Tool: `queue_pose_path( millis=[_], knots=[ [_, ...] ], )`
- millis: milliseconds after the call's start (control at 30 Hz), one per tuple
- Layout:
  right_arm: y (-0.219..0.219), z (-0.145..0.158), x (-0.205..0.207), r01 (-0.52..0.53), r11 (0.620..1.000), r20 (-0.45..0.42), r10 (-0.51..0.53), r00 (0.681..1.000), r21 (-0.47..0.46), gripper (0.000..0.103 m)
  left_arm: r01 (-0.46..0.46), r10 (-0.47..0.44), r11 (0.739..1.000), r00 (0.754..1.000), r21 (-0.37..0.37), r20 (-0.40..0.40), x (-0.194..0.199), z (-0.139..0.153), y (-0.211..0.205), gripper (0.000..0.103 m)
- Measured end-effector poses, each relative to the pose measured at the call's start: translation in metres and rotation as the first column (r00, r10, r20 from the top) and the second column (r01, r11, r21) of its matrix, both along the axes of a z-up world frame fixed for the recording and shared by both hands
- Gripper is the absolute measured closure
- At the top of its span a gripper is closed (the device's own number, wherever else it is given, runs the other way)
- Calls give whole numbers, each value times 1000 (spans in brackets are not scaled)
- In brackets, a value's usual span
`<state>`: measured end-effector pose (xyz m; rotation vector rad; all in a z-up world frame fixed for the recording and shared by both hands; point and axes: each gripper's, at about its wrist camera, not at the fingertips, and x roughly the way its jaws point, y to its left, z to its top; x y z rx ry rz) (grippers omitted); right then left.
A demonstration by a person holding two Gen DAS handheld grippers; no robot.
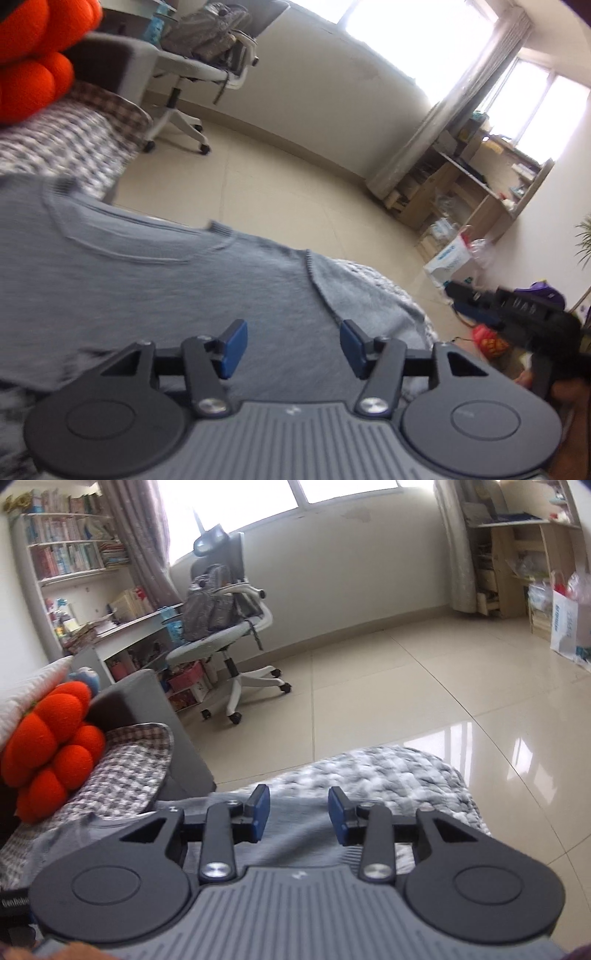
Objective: Fold clothes
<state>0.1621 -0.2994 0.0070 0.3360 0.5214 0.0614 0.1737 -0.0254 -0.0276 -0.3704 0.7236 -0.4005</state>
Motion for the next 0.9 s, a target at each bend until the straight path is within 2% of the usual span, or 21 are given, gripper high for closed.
queue_pose_path(
  millis=[133, 200, 300, 367, 600, 733, 900],
  knots=[
    [25, 21, -8, -23, 1000, 18, 23, 1000, -12, 60, -11, 11, 1000, 1000, 29, -19, -23, 18, 27, 44],
    [37, 30, -11, -34, 999, 22, 34, 999, -12, 58, -28, 29, 997, 999, 71, -15, -37, 28, 40, 42],
    [55, 42, -13, -48, 999, 19, 48, 999, 0, 56, -66, 68, 991, 998, 119, -12, -59, 40, 61, 36],
    [69, 48, -12, -52, 998, 14, 52, 999, 20, 52, -86, 89, 987, 996, 134, -14, -73, 45, 77, 25],
    [129, 54, -1, -101, 991, -21, 103, 994, 92, 49, -171, 176, 961, 984, 217, 0, -111, 52, 125, 16],
    [163, 53, 5, -135, 984, -38, 140, 989, 119, 46, -204, 208, 953, 978, 225, 7, -118, 50, 151, 14],
    [194, 41, 11, -165, 970, -70, 180, 981, 179, 45, -249, 259, 952, 965, 176, -35, -111, 35, 180, 14]
  ],
)
